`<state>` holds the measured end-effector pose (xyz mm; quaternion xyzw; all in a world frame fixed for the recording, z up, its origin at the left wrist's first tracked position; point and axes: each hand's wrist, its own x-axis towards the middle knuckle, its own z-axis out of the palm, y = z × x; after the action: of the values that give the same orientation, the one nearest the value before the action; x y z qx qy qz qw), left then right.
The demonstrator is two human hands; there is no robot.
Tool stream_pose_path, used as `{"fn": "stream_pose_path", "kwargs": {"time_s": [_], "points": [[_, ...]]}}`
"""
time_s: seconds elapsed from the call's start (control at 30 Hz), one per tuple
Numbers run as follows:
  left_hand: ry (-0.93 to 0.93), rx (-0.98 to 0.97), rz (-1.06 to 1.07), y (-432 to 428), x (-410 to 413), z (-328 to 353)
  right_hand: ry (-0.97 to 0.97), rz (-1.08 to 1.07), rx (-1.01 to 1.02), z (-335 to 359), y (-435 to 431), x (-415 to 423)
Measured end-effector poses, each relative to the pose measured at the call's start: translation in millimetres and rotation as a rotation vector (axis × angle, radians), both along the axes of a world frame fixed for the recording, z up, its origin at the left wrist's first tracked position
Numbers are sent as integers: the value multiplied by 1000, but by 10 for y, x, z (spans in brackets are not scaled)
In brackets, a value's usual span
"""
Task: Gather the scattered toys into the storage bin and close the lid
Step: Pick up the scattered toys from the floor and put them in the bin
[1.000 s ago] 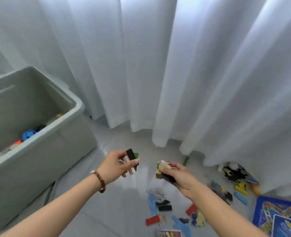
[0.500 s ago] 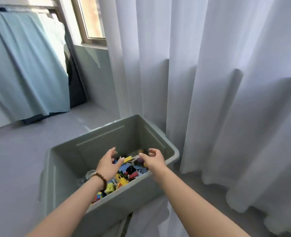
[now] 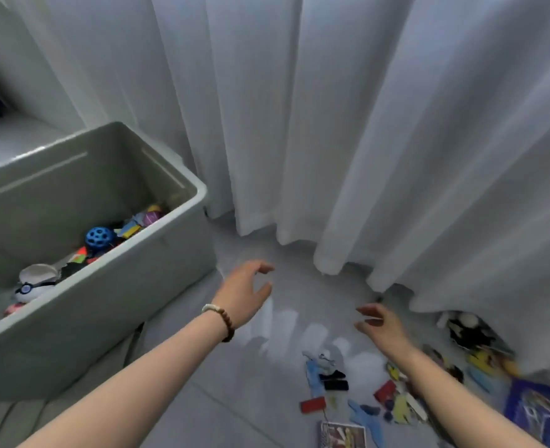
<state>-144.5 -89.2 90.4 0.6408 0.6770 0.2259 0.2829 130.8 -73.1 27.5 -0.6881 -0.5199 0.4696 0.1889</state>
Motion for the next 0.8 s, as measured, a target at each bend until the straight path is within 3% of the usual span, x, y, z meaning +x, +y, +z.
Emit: {"fn": "stream_pose_path", "kwargs": {"time_s": [0.17, 0.33, 0.63, 0.73, 0.8], "points": [[229, -343, -283, -54, 664, -842, 14, -139, -83, -665, -277, 683], [322, -428, -390, -11, 1003, -1345, -98, -106, -1, -1105, -259, 988], [42, -334, -250, 12, 1436, -1825, -189, 79, 52, -1495, 98, 930], [-94, -317, -205, -12, 1594, -1895, -219, -6, 57, -1581, 142, 897], [-259, -427, -81, 3, 1727, -1891, -96, -118, 83, -1500, 135, 831]]}}
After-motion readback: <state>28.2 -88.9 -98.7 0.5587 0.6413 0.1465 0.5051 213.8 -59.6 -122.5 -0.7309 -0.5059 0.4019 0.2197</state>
